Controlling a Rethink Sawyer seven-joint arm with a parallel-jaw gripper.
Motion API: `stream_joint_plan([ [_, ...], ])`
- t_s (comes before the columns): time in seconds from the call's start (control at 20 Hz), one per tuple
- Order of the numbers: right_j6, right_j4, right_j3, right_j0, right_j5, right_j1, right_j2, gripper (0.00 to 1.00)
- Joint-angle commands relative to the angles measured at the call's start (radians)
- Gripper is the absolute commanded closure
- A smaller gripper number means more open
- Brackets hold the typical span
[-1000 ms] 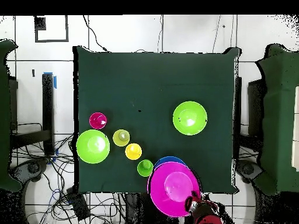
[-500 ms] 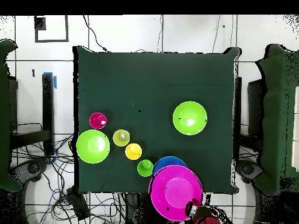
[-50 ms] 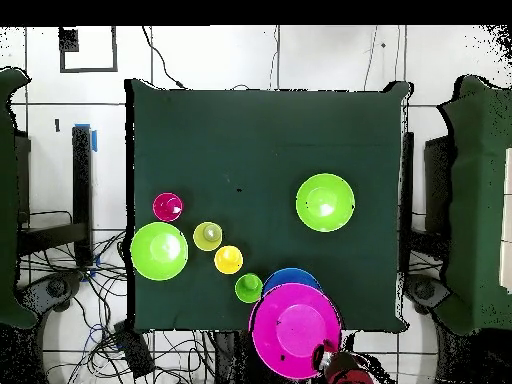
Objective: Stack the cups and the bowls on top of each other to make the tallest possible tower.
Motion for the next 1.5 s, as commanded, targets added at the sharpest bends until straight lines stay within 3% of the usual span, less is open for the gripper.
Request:
stream_joint_plan([
  [0.05,0.007,-0.045,0.128,0.083,0.157,0.113,-0.029,1.0],
  [0.45,0.121,-0.282,0.051,0.144,0.063,0.225,-0.196,1.0],
  [0.65,0.192,-0.425,-0.021,0.232,-0.015,0.327,-0.328,1.0],
  [0.8,0.214,-0.485,-0.065,0.271,-0.052,0.384,-0.407,1.0],
  [1.15,0.181,-0.507,-0.099,0.296,-0.079,0.406,-0.477,1.0],
  [1.5,0.072,-0.399,-0.056,0.239,-0.036,0.331,-0.412,1.0],
])
